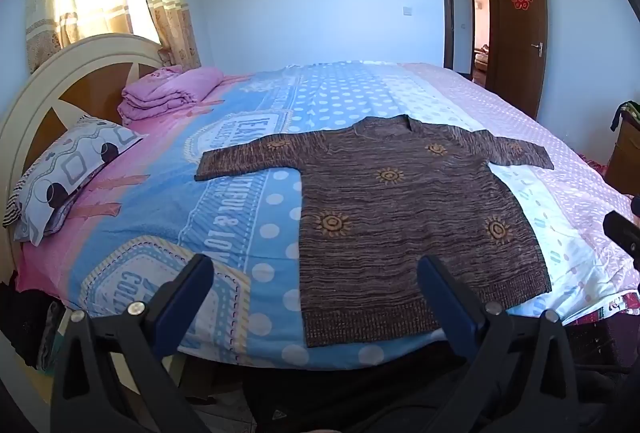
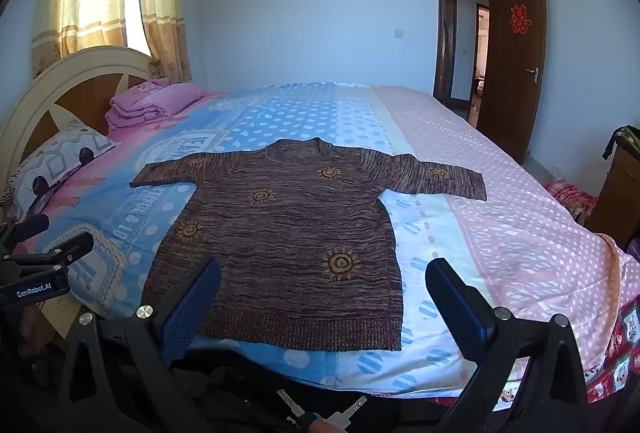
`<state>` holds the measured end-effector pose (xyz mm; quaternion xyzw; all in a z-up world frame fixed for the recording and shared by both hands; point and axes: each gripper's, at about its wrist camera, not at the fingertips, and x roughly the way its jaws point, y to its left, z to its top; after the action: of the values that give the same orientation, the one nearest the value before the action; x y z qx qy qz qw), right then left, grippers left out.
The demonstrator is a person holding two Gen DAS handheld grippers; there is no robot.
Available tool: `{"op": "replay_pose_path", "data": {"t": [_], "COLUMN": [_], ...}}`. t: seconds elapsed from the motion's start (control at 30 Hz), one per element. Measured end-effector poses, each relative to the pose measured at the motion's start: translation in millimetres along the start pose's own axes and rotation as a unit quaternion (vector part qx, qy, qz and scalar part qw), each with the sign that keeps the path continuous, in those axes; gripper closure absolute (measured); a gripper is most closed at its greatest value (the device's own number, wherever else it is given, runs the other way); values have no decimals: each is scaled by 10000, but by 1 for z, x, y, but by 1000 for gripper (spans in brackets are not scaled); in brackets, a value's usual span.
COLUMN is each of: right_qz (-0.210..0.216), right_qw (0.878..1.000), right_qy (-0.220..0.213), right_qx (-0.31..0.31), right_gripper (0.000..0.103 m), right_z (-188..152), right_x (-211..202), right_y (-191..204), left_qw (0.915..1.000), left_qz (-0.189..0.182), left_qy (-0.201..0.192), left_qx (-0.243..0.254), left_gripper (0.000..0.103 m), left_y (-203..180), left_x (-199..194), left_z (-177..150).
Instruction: Fold small clothes
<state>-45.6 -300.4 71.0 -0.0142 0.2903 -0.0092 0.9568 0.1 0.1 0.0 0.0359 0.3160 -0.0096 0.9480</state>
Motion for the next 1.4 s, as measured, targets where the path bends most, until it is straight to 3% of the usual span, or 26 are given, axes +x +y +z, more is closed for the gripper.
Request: {"op": "replay_pose_path", "data": {"t": [0.33,1.4], "right_qz": [-4,102], "right_qw": [10000,9997], "right_qy": [89,181], "right_qx": [4,129], "right_gripper": [1,1], "right_z": [-3,-6], "right_x": [5,12], "right_y": [4,-4], "left_qw": [9998,9998], "left_qz": [172,205], "left_qy": [-27,-12], "left_qx": [37,-49], "left_gripper": [0,0], "left_y": [1,12], "left_x": [1,5], "left_z": [-1,1]}}
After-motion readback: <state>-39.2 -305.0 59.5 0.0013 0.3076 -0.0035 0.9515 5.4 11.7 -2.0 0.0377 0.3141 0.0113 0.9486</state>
